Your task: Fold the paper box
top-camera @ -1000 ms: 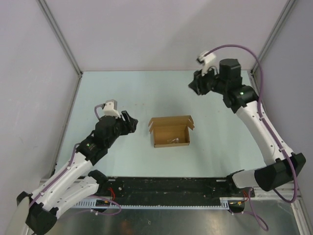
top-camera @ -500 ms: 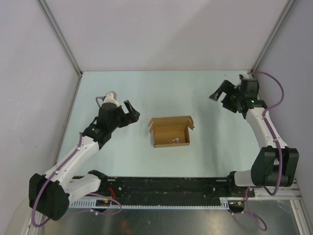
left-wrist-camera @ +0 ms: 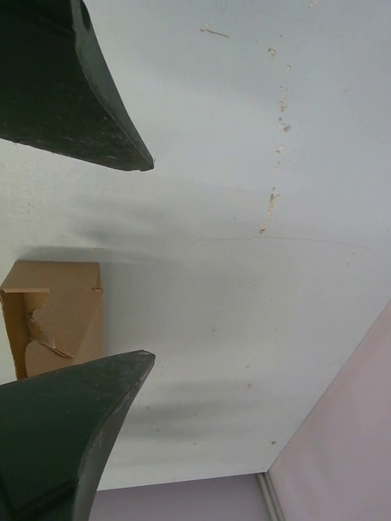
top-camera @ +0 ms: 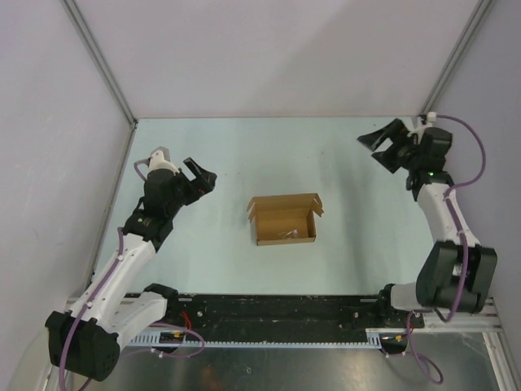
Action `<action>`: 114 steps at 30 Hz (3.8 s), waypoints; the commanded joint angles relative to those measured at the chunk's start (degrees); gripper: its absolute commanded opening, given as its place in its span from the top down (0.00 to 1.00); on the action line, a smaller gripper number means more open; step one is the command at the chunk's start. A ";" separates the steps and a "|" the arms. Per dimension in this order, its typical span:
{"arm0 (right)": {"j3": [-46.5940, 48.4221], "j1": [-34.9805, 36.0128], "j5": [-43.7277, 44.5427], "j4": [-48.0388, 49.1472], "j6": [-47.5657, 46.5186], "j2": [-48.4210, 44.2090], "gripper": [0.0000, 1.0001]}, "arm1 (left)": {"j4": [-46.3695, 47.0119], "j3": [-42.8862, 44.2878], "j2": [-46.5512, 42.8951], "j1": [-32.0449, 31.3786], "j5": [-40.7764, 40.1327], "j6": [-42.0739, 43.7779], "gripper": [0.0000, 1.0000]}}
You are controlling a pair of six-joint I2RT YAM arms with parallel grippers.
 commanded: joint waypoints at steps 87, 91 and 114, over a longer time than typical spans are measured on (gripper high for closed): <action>13.40 31.73 6.24 -37.50 0.56 15.25 0.11 | -0.91 7.68 24.81 -19.19 20.47 -14.15 0.09; 12.78 32.34 5.44 -36.62 1.27 15.16 0.12 | -0.99 8.56 24.99 -19.54 20.20 -14.24 0.09; 11.82 33.92 8.08 -37.32 0.48 14.98 0.16 | -0.82 12.87 27.98 -20.42 23.72 -17.14 0.15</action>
